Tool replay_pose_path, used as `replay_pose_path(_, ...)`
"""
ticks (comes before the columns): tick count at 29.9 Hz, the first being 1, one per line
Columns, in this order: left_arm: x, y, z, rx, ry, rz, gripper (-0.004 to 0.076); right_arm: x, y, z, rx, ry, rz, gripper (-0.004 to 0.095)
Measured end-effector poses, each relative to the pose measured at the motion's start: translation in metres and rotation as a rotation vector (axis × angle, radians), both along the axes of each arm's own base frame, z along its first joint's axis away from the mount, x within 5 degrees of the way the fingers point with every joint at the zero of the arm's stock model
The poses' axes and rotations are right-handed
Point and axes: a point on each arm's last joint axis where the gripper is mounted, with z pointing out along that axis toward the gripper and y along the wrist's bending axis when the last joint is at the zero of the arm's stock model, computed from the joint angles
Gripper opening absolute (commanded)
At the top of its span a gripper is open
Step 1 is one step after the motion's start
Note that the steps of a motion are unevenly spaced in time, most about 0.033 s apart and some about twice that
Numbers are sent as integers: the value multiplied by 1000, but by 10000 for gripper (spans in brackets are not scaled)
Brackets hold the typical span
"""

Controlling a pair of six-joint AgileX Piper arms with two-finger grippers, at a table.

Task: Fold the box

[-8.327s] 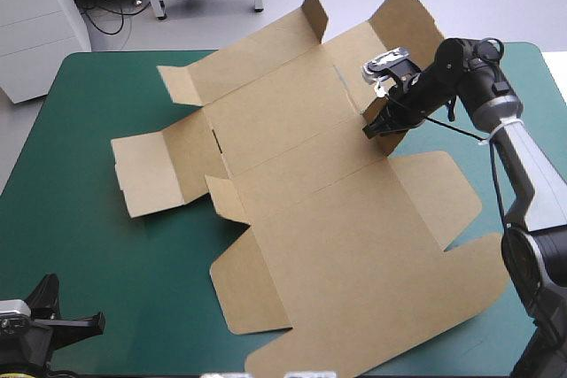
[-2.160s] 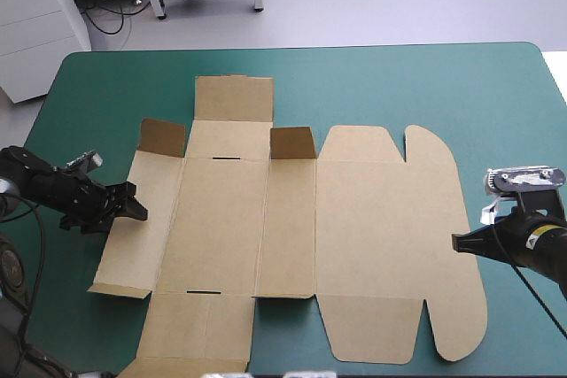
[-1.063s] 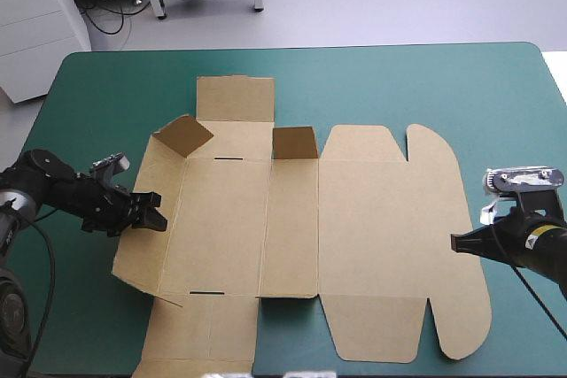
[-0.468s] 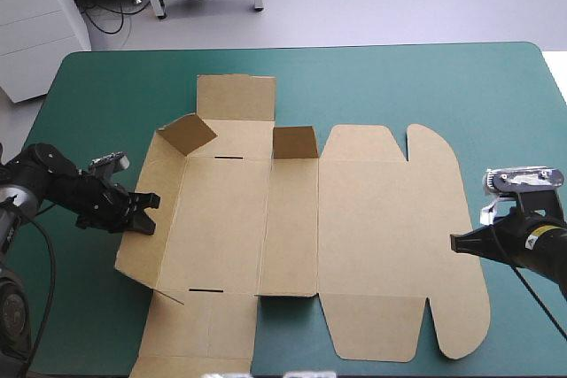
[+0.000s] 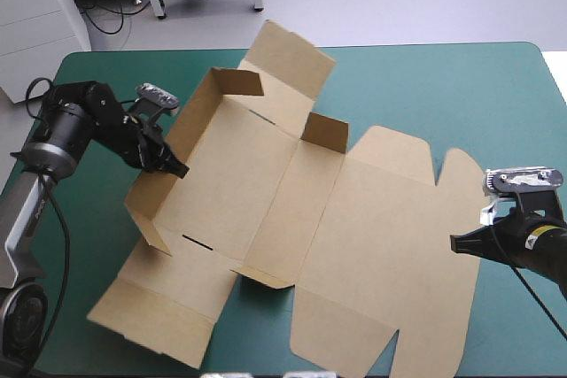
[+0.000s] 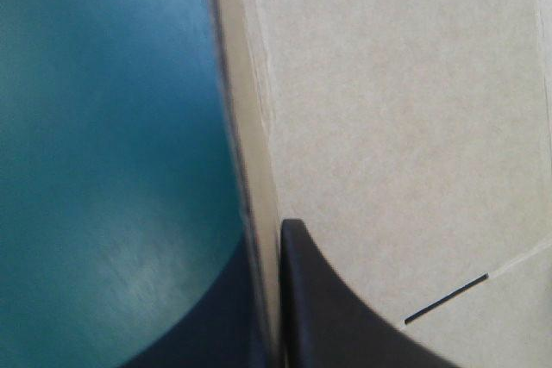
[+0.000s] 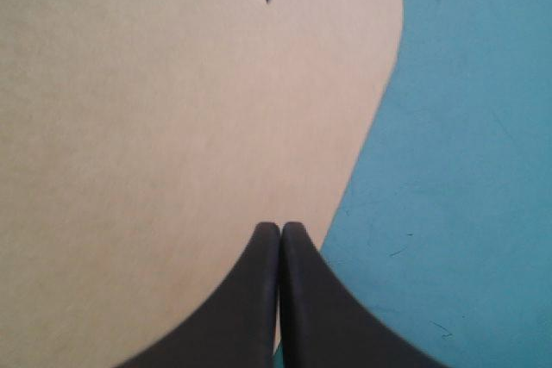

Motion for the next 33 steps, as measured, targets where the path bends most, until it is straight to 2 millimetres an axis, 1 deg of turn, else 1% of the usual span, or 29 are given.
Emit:
replay_pose_path(4, 17, -31, 20, 104, -114, -172, -32, 0, 0, 0, -1, 5, 0, -23)
replay_pose_path(7, 30, -51, 23, 204, -163, -259, -32, -1, 0, -1, -2, 15, -1, -23)
replay_pose_path(10, 40, -66, 22, 310, -203, -309, -32, -2, 0, -2, -4, 35, -2, -23)
replay_pose_path(14, 48, -81, 19, 431, -267, -365, -32, -3, -1, -3, -6, 48, -2, -23)
replay_pose_path(17, 52, -91, 22, 489, -361, -401, -32, -3, -1, -3, -6, 48, -2, -23)
replay_pose_path(21, 52, -105, 27, 506, -452, -439, -32, -3, -1, -3, -6, 48, -2, -23)
replay_pose_path(24, 51, -110, 28, 477, -478, -408, -32, -3, -1, -3, -6, 48, -2, -23)
replay_pose_path(27, 50, -113, 24, 478, -478, -410, -32, -3, 0, -3, -2, 49, -1, -23)
replay_pose_path(30, 44, -117, 16, 516, -492, -455, -32, -4, 0, -3, 3, 50, 0, -23)
replay_pose_path(33, 32, -122, 7, 556, -523, -505, -32, -4, 0, -3, 3, 50, 0, -23)
